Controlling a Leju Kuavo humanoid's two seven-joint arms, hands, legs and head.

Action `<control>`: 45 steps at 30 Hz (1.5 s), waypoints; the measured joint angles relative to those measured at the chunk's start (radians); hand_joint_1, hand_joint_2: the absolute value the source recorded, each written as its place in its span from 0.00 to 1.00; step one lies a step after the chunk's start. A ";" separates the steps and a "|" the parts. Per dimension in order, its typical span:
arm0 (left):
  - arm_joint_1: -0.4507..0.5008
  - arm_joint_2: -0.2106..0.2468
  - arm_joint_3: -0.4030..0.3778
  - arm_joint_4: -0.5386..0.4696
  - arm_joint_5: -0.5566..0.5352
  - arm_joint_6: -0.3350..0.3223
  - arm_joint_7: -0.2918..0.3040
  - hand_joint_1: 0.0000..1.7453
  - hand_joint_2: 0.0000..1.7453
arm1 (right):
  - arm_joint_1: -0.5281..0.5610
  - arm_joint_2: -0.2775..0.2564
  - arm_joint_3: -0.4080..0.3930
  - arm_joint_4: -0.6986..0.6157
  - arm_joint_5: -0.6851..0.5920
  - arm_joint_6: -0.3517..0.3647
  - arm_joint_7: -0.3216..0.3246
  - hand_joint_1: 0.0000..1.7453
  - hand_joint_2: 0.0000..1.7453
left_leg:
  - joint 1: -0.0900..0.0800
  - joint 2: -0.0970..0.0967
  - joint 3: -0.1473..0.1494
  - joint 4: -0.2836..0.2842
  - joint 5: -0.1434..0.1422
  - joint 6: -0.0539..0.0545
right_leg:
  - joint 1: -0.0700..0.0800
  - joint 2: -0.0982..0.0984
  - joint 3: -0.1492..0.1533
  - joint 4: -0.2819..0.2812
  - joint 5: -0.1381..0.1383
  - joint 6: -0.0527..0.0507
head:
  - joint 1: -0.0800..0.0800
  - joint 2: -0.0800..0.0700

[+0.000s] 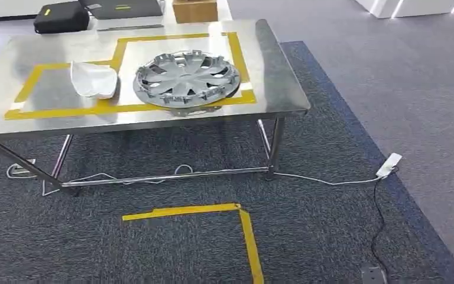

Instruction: Take the parts from the cabinet and place them on the table.

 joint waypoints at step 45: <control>-0.004 -0.001 0.001 0.002 0.012 0.000 -0.023 0.00 0.00 | -0.035 0.014 -0.112 -0.009 -0.071 0.047 -0.043 0.00 0.00 | -0.022 0.006 0.225 -0.370 0.151 0.060 | 0.001 -0.002 -0.134 0.296 -0.145 0.045 | 0.008 0.000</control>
